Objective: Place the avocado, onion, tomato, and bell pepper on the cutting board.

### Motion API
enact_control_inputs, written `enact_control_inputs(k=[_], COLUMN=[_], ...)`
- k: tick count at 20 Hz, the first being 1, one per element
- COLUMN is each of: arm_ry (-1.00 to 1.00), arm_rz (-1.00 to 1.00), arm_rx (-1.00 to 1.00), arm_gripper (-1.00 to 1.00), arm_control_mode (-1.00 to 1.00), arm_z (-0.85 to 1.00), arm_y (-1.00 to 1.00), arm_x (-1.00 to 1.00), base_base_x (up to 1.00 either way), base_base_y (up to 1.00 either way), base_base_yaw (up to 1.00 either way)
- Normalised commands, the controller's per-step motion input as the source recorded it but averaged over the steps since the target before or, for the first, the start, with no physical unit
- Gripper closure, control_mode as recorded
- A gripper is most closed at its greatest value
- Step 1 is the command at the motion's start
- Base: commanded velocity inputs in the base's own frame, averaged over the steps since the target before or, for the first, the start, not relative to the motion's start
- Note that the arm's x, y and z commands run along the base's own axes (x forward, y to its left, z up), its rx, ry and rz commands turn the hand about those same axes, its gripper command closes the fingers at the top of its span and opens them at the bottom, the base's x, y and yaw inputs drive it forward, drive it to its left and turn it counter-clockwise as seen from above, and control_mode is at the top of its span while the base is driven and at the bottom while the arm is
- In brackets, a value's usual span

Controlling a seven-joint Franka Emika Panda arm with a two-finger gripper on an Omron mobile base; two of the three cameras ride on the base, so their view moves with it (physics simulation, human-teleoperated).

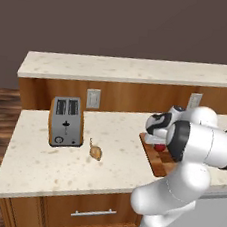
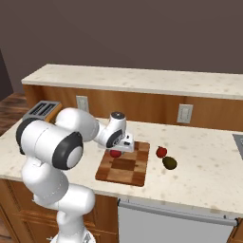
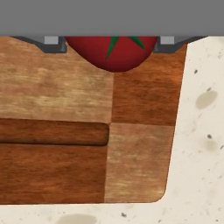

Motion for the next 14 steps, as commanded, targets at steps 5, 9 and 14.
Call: enact_control_inputs(k=[5,9,14], arm_ry=[0.0,0.0,0.0], arm_rz=[0.01,0.0,0.01], arm_rx=[0.0,0.0,0.0], arm_gripper=[-1.0,-1.0,-1.0], arm_control_mode=[-1.0,-1.0,-1.0], arm_z=[-0.26,-0.05,0.0], arm_y=[0.0,0.0,0.0], arm_x=[0.05,0.0,0.0], base_base_x=[0.0,0.0,0.0], base_base_y=[0.0,0.0,0.0], base_base_yaw=[0.0,0.0,0.0])
